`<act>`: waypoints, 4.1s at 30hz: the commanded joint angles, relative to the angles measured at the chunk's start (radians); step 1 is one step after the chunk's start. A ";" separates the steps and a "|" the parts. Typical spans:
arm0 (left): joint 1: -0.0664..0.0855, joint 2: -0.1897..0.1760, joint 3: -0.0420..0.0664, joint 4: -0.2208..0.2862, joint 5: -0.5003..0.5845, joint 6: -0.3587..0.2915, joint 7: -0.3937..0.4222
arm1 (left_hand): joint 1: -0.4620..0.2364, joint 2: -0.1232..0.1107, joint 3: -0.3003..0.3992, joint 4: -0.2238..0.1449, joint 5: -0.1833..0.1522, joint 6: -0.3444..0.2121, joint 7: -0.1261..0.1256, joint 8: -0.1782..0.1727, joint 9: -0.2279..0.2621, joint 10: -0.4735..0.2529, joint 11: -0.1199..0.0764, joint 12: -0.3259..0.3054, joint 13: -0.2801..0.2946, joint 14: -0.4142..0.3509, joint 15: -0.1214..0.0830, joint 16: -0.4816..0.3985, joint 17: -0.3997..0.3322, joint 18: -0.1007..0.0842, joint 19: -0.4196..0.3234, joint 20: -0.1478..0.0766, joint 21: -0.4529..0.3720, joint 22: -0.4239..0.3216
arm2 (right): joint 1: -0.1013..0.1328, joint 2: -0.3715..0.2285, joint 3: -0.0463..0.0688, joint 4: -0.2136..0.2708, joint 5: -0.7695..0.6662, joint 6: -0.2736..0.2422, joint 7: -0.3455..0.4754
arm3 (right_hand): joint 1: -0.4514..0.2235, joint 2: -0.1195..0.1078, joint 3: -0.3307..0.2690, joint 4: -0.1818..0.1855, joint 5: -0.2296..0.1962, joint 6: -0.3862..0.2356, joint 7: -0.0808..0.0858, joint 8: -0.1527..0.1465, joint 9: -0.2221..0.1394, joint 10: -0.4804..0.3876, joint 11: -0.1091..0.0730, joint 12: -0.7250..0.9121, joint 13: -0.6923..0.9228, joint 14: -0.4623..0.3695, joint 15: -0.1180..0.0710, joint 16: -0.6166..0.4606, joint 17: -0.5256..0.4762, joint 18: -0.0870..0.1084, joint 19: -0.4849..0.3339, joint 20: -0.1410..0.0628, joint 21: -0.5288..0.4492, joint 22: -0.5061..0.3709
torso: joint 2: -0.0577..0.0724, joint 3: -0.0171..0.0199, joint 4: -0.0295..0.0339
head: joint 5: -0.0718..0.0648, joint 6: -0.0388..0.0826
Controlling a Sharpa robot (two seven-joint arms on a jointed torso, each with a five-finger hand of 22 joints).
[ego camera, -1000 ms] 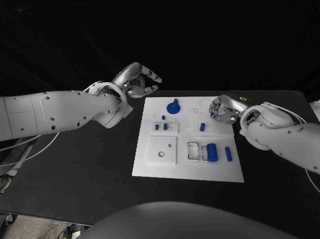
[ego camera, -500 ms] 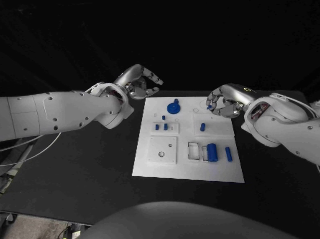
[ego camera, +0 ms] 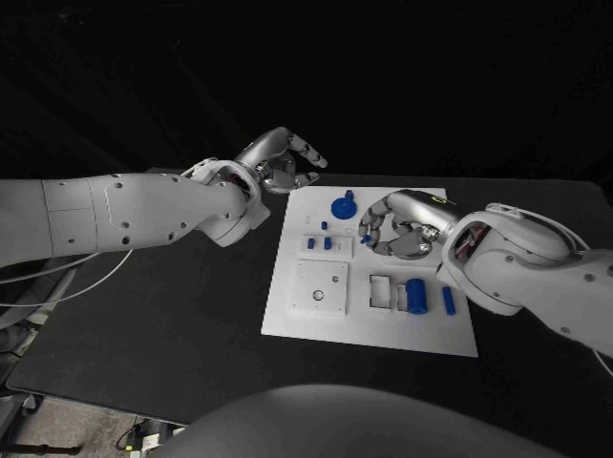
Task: Assemble the parts on the task board
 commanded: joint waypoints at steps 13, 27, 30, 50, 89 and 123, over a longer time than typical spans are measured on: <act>-0.001 -0.002 0.001 0.011 -0.018 0.013 -0.001 | -0.001 -0.010 0.008 -0.001 -0.007 0.001 0.009 -0.007 -0.001 -0.002 0.007 0.000 -0.001 -0.012 0.001 -0.008 -0.003 0.005 -0.006 0.003 -0.007 0.174 | -0.071 0.109 0.001 -0.057 -0.045 0.100 -0.015 | -0.007 -0.001 0.004 0.001 -0.003 -0.011 0.002 -0.006 -0.001 0.001 0.000 -0.008 -0.002 0.006 -0.004 0.006 0.125 -0.004 0.004 -0.001 0.005 0.148 | 0.001 -0.0010 0.0007 | 0.027 0.000; -0.001 -0.001 0.001 0.011 -0.023 0.017 -0.001 | -0.001 -0.010 0.009 -0.002 -0.008 0.001 0.009 -0.007 -0.001 -0.002 0.007 0.000 -0.001 -0.012 0.001 -0.007 -0.003 0.005 -0.006 0.003 -0.007 0.174 | -0.117 0.139 0.001 -0.106 -0.103 0.096 -0.022 | -0.005 -0.001 0.006 -0.001 -0.004 -0.012 0.003 -0.008 -0.002 0.001 0.000 -0.009 -0.003 0.006 -0.003 0.006 0.124 -0.005 0.005 -0.001 0.006 0.149 | 0.001 0.0003 -0.0004 | 0.033 0.000; -0.001 -0.001 0.001 0.011 -0.024 0.018 -0.004 | -0.001 -0.010 0.009 -0.002 -0.008 0.001 0.009 -0.007 -0.001 -0.002 0.007 0.000 -0.001 -0.012 0.001 -0.007 -0.003 0.005 -0.006 0.003 -0.007 0.174 | -0.124 0.141 0.001 -0.112 -0.123 0.088 -0.021 | -0.004 -0.001 0.007 -0.002 -0.004 -0.012 0.003 -0.009 -0.002 0.001 0.000 -0.009 -0.003 0.006 -0.003 0.006 0.124 -0.005 0.005 -0.001 0.006 0.149 | 0.002 0.0001 -0.0001 | 0.032 0.000; -0.003 0.002 0.001 0.007 -0.025 0.026 -0.005 | 0.000 -0.010 0.015 -0.003 -0.007 0.000 0.010 -0.008 -0.002 -0.003 0.007 -0.001 -0.001 -0.014 0.002 -0.009 -0.006 0.005 -0.007 0.004 -0.008 0.173 | -0.152 0.156 0.001 -0.143 -0.147 0.047 -0.019 | -0.003 0.000 0.008 -0.003 -0.004 -0.012 0.003 -0.010 -0.002 0.002 0.000 -0.008 -0.003 0.003 -0.003 0.003 0.120 -0.003 -0.001 -0.001 -0.001 0.146 | 0.001 0.0003 0.0003 | 0.038 0.000; -0.010 0.005 0.001 0.002 -0.025 0.049 -0.015 | 0.002 -0.013 0.024 -0.003 -0.006 0.001 0.012 -0.009 -0.001 -0.002 0.009 0.000 0.000 -0.021 0.005 -0.018 -0.016 0.007 -0.012 0.006 -0.018 0.171 | -0.177 0.162 0.001 -0.153 -0.158 0.060 -0.033 | -0.038 -0.025 0.017 0.012 -0.157 -0.169 -0.032 -0.136 -0.074 -0.154 0.047 -0.051 -0.006 -0.044 0.034 -0.030 0.073 0.013 -0.075 0.026 -0.089 0.118 | 0.001 0.0003 0.0001 | 0.040 0.000; -0.018 0.004 0.001 0.000 -0.025 0.038 -0.007 | 0.002 -0.015 0.029 -0.003 -0.006 0.003 0.012 -0.008 -0.001 -0.002 0.010 0.000 0.000 -0.025 0.006 -0.021 -0.020 0.008 -0.014 0.007 -0.021 0.170 | 0.008 -0.194 0.007 0.051 -0.139 -0.121 -0.013 | -0.068 -0.025 -0.082 0.091 -0.307 -0.166 -0.062 -0.175 -0.188 -0.304 0.065 0.080 0.041 -0.064 0.048 -0.014 0.039 0.006 -0.038 0.049 -0.049 0.136 | -0.002 -0.0028 -0.0043 | 0.003 0.000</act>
